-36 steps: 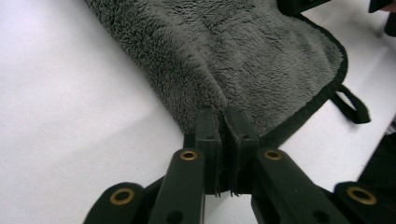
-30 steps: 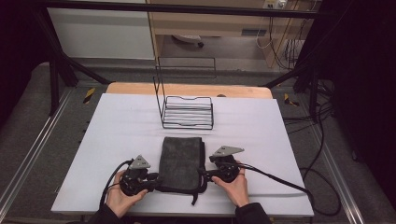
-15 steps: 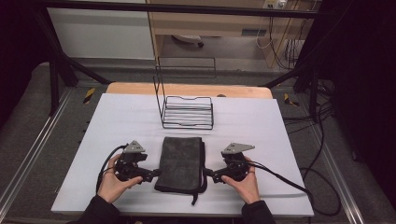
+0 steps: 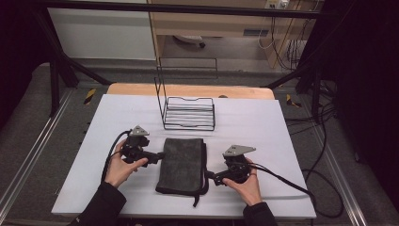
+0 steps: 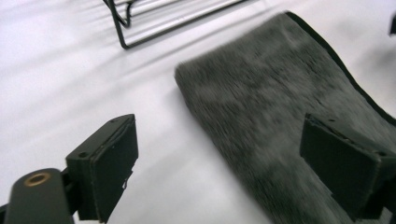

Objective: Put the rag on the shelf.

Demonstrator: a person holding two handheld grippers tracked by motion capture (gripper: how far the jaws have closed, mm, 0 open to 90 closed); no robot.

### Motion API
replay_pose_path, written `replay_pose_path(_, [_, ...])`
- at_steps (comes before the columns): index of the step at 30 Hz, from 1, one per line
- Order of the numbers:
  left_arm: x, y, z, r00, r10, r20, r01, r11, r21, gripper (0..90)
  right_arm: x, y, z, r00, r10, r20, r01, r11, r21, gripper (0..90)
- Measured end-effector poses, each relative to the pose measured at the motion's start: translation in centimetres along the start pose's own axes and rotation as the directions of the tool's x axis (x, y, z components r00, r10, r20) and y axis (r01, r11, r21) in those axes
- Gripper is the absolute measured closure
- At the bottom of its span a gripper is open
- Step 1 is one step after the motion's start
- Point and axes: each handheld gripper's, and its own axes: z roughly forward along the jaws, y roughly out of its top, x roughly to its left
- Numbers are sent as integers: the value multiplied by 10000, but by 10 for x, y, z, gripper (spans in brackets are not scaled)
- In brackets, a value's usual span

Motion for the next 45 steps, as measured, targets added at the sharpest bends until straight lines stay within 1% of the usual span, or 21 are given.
replay_pose_path(3, [7,9,9,9997,-226,-40,225,9997,-103,158,0,-1,1,10000,-45,-2,45,10000,2,9])
replay_pose_path(6, [9,13,15,9994,-228,-255,228,9997,-28,177,0,-1,1,10000,-39,15,39,10000,16,9])
replay_pose_path(7, [11,14,18,9990,-349,-277,349,9994,-10,210,0,-1,1,10000,-35,10,35,10000,3,10])
replay_pose_path(8, [12,15,21,9985,-467,-282,466,9989,-40,210,0,-1,1,10000,-35,10,35,10000,3,10])
replay_pose_path(10, [14,17,27,9981,-534,-313,530,9985,-139,277,0,-1,1,10000,-28,18,28,10000,-14,10])
replay_pose_path(12, [15,18,33,9972,-602,-435,598,9982,-88,332,0,-1,1,10000,-30,8,30,10000,26,10])
replay_pose_path(13, [16,18,36,9971,-646,-394,644,9979,-65,365,0,-1,2,10000,-12,13,12,10000,23,10])
replay_pose_path(14, [17,19,42,9963,-706,-500,711,9974,88,382,0,-1,2,10000,-51,4,51,10000,45,10])
replay_pose_path(16, [18,19,45,9963,-694,-511,703,9974,161,427,0,-1,2,10000,-35,-12,35,10000,55,10])
replay_pose_path(20, [18,20,53,9968,-737,-319,750,9963,419,506,0,-1,3,10000,-15,-8,15,10000,84,11])
replay_pose_path(22, [17,18,57,9962,-856,-155,865,9942,646,545,0,-1,2,10000,9,-3,-9,10000,98,11])
replay_pose_path(23, [15,16,61,9974,-710,-111,716,9941,809,568,0,-1,2,10000,25,-13,-25,10000,88,12])
replay_pose_path(31, [15,15,65,9966,-815,102,804,9933,827,666,-4,2,2,10000,84,-18,-84,9999,-111,28])
replay_pose_path(34, [15,15,65,9960,-866,205,845,9925,881,715,-7,7,3,9997,228,-18,-229,9993,-294,48])
replay_pose_path(36, [15,14,66,9954,-933,200,912,9921,864,744,-10,12,4,9993,354,113,-349,9987,-365,58])
replay_pose_path(38, [16,14,66,9951,-963,234,939,9919,859,756,-12,15,6,9989,445,148,-438,9983,-393,64])
replay_pose_path(39, [15,13,67,9960,-862,235,840,9931,818,766,-17,23,10,9976,659,206,-646,9962,-589,73])
replay_pose_path(41, [14,13,67,9964,-825,211,807,9937,778,769,-18,26,13,9970,716,276,-698,9955,-641,79])
replay_pose_path(42, [14,12,67,9970,-750,207,732,9944,767,774,-22,34,21,9957,862,327,-836,9937,-751,106])
replay_pose_path(44, [15,12,67,9963,-820,243,801,9941,737,775,-25,41,32,9949,914,426,-882,9934,-727,120])
replay_pose_path(45, [15,12,67,9963,-820,243,801,9941,737,775,-25,41,32,9949,914,426,-882,9934,-727,120])
